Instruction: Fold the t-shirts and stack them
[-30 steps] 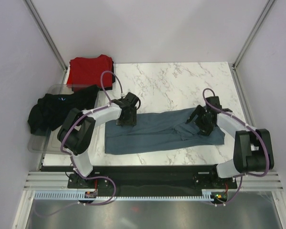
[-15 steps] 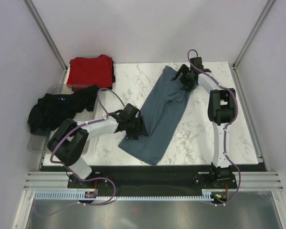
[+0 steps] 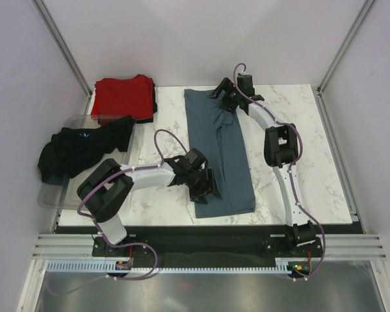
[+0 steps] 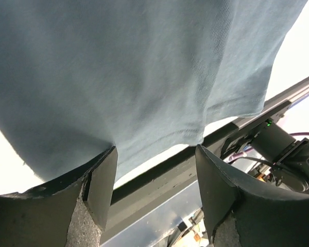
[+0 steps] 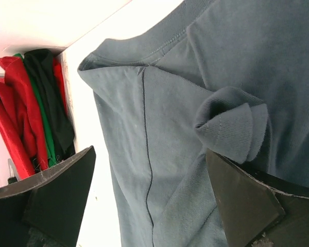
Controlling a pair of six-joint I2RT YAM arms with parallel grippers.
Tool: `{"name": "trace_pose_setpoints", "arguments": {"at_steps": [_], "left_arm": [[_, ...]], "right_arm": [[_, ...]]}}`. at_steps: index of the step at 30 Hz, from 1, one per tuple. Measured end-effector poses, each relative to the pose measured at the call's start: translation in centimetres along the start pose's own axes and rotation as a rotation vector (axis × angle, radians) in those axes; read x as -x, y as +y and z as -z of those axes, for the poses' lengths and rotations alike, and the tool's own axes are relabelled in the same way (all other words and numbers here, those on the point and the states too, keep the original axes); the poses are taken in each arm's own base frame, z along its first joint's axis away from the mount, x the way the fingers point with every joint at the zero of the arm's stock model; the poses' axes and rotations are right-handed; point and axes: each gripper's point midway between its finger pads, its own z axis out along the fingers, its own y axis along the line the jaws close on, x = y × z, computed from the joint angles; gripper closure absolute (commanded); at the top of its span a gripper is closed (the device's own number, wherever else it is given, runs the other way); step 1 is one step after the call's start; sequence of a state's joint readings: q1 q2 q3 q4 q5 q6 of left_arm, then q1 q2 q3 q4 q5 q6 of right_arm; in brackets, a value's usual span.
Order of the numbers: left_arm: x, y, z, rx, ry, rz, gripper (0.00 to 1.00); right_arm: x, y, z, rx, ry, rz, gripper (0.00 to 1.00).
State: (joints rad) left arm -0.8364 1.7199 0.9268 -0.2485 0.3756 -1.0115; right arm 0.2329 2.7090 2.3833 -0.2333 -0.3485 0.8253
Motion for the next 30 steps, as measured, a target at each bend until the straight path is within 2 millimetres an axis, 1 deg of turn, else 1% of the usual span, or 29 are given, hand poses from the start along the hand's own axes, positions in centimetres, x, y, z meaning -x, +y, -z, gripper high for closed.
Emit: {"name": "trace_pose_setpoints", "arguments": {"at_steps": [2,4,6,9,10,11,13,15,16,18,19,21,22,23,24,25,27,30], "left_arm": [[-0.2,0.1,0.7,0.016,-0.002,0.003,0.31],[-0.3,-0.1,2.0,0.027,-0.021,0.000,0.31],[0.0,-1.3,4.2,0.013,-0.070,-0.020,0.30],[0.8,-3.6,8.2,-0.030,-0.174,-0.064,0.29],[0.9,-4.3,9.8,-0.049,-0.213,-0.079,0.29],[0.9,-4.7,10.9,-0.066,-0.239,-0.090,0.29],[0.7,-4.9,13.2,-0.083,-0.292,-0.101,0.28],[0.3,-4.4,14.7,-0.092,-0.332,-0.105,0.27],[0.0,-3.8,15.1,-0.089,-0.344,-0.105,0.26],[-0.8,-1.8,15.1,-0.060,-0.351,-0.095,0.26],[-1.2,-0.7,14.9,-0.038,-0.345,-0.087,0.26],[-2.1,1.8,13.8,0.020,-0.327,-0.069,0.25],[-2.4,2.3,13.5,0.035,-0.316,-0.067,0.25],[-2.9,3.2,12.8,0.055,-0.303,-0.067,0.25],[-3.4,4.0,12.3,0.077,-0.288,-0.066,0.25],[-3.9,4.8,11.7,0.099,-0.272,-0.067,0.25],[-4.7,5.9,10.8,0.128,-0.248,-0.069,0.25],[-6.0,7.1,9.6,0.150,-0.225,-0.072,0.25]], "right_arm": [[0.0,0.0,0.2,-0.005,-0.003,-0.001,0.02],[0.0,0.0,0.7,-0.017,0.000,-0.004,0.02],[-0.1,0.0,1.3,-0.035,0.009,-0.010,0.02],[-0.2,0.4,2.5,-0.059,0.028,-0.022,0.02],[-0.1,0.9,3.2,-0.061,0.030,-0.023,0.02],[0.2,1.5,4.0,-0.062,0.029,-0.023,0.02],[0.8,2.9,6.2,-0.060,0.025,-0.015,0.02],[1.7,5.6,10.3,-0.050,-0.002,0.017,0.02],[1.9,6.4,12.3,-0.055,-0.014,0.029,0.02],[2.2,8.7,18.2,-0.063,-0.060,0.066,0.02],[1.9,9.3,21.3,-0.073,-0.089,0.087,0.02],[0.2,9.7,27.8,-0.099,-0.138,0.112,0.02],[-0.9,9.2,30.0,-0.121,-0.144,0.117,0.02],[-2.5,8.6,32.5,-0.139,-0.159,0.125,0.02],[-4.5,7.5,34.6,-0.172,-0.155,0.122,0.02],[-6.6,6.6,36.0,-0.181,-0.146,0.124,0.03],[-12.1,3.5,37.7,-0.223,-0.072,0.119,0.04],[-20.5,-2.1,38.7,-0.326,0.097,0.084,0.05]]}}
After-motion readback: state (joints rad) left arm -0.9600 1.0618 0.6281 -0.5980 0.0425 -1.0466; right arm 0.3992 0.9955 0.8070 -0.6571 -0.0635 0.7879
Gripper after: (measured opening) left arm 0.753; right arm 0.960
